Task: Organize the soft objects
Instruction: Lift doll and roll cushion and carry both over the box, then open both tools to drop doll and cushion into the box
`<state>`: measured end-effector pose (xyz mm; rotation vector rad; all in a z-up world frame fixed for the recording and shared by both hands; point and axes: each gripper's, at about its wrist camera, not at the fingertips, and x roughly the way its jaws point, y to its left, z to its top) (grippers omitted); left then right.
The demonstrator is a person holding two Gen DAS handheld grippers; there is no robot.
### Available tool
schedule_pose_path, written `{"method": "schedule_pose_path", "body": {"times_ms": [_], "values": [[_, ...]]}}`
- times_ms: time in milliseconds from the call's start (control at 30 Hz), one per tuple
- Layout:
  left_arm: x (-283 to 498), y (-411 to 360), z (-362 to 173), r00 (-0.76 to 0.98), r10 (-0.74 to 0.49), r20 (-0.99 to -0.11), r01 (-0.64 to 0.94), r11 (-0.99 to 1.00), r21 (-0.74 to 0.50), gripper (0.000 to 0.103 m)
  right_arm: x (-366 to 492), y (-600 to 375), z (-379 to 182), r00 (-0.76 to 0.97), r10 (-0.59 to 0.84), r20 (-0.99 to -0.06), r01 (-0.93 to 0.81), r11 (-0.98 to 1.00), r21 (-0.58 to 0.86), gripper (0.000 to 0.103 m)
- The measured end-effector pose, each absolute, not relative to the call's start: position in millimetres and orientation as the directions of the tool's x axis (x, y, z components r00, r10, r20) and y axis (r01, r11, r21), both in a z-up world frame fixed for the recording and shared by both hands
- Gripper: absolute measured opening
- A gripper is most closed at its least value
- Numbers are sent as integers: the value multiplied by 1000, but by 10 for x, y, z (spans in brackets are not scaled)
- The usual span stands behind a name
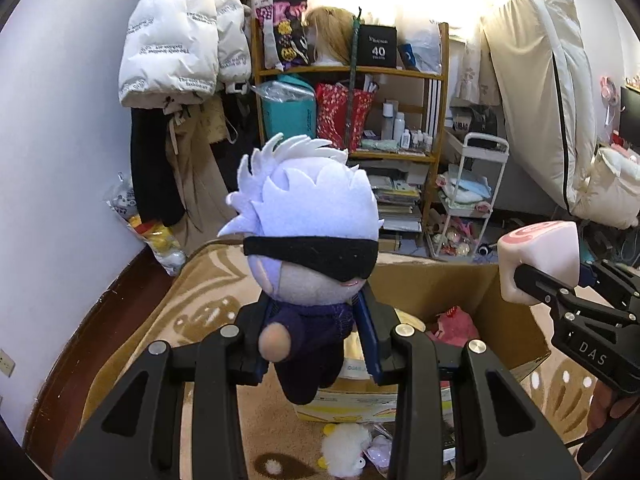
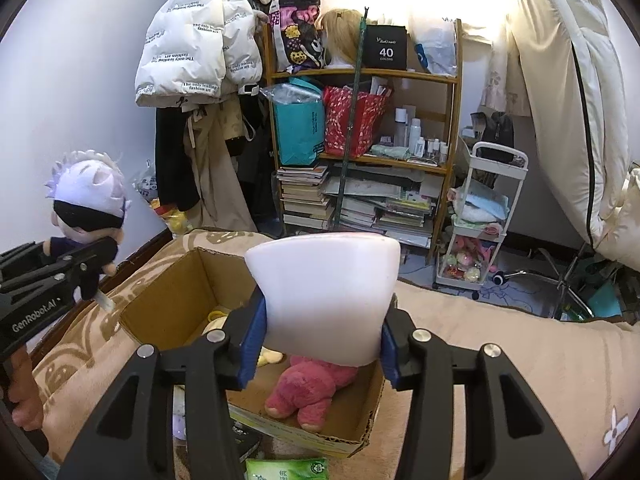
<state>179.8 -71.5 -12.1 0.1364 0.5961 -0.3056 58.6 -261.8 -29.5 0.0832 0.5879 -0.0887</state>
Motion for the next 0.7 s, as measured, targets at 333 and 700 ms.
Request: {"method": "schedule_pose_path", "body": {"times_ms": [333,700], "values": [[1887,-885,-401,739,-264,-620,377,925,55,36,704,-2591,-543,799,-19,-601,71,996,63,54],[1863,-954,-534,690,-272,-671,408,912,50,40,730,-2586,-638,776,-23,-630,67,997,46,59]]}}
